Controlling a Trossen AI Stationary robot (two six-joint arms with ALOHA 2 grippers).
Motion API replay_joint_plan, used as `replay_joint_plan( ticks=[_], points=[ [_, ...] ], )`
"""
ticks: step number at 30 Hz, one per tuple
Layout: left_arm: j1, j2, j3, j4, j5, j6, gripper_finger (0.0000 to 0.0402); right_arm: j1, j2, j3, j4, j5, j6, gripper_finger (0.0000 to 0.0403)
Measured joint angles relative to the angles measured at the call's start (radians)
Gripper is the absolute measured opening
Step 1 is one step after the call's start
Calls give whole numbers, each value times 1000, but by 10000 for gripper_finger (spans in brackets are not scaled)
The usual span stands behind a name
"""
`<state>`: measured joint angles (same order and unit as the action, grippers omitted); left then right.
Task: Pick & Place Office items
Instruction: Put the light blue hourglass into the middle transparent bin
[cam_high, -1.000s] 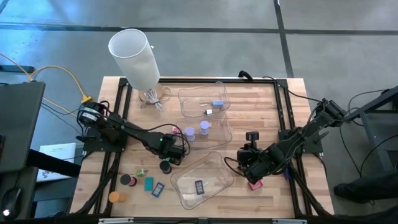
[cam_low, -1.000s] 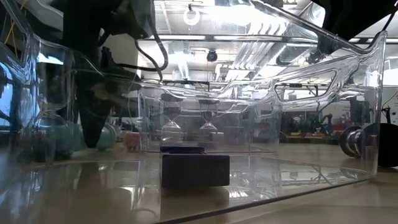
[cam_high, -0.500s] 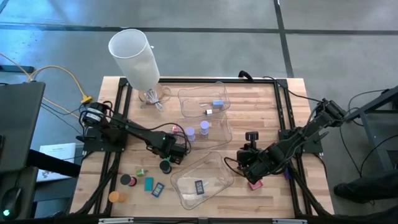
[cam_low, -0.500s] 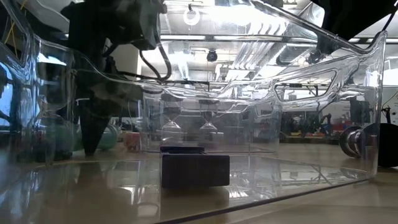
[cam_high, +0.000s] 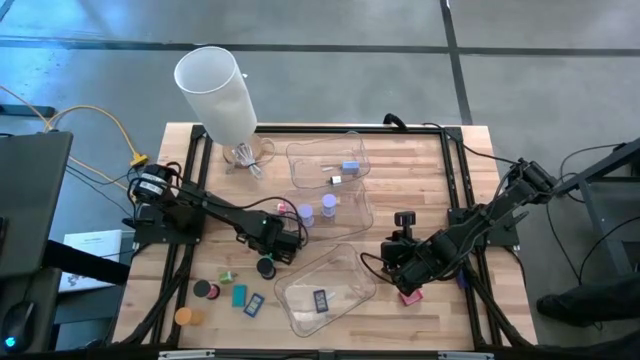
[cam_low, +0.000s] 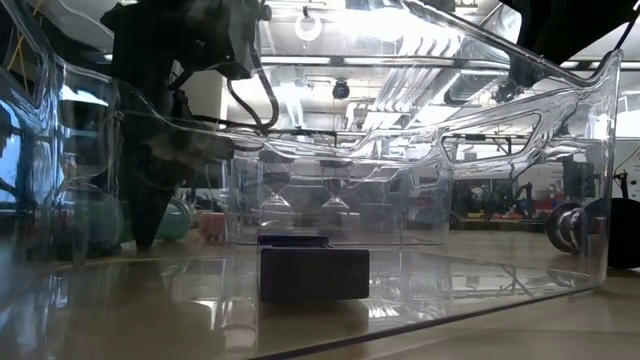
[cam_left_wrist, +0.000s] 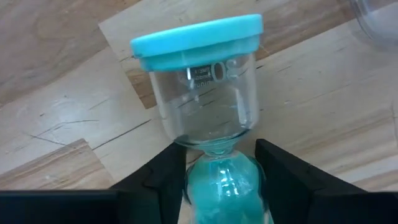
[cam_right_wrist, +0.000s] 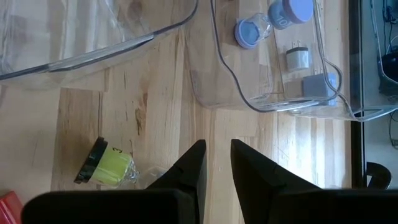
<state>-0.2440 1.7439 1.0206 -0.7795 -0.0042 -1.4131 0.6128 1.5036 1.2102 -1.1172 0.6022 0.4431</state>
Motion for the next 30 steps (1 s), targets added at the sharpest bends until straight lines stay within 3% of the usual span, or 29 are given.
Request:
replay_joint_plan(
  ticks=[13, 24, 30],
  points=[
    [0, -40, -7, -24, -33, -25, 161, 0, 0, 0, 3, -1, 0, 62],
    [-2, -188, -5, -50, -84, -23, 161, 0, 0, 0, 3, 0, -3, 62],
    [-29, -325, -3, -73, -163, -16, 161, 0, 0, 0, 9, 23, -4, 62]
  ],
)
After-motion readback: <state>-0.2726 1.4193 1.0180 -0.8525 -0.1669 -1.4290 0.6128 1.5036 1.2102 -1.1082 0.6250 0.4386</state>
